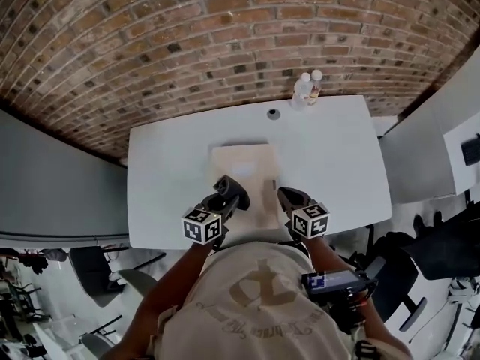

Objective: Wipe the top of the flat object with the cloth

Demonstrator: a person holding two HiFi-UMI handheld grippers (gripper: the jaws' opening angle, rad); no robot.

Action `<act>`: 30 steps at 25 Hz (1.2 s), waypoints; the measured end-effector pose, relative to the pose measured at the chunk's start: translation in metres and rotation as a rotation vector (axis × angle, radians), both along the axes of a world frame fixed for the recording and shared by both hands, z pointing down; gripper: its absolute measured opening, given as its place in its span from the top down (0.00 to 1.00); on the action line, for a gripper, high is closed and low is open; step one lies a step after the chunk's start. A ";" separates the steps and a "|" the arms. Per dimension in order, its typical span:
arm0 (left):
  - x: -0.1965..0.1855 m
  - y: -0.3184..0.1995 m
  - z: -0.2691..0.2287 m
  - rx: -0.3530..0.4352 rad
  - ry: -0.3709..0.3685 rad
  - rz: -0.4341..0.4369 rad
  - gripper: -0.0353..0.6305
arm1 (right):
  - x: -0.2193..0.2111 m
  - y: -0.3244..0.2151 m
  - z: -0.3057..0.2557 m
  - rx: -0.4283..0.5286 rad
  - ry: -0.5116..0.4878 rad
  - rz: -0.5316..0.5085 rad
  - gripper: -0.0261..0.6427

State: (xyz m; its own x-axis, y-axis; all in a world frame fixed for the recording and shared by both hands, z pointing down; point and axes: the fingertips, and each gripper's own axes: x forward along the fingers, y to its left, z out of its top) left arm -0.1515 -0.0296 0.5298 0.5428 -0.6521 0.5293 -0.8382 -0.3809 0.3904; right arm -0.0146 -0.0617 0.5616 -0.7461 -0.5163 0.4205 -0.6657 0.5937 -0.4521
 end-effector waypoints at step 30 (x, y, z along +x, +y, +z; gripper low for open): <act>0.024 -0.145 0.010 -0.037 -0.080 0.064 0.78 | -0.015 -0.055 0.054 -0.152 0.067 -0.060 0.92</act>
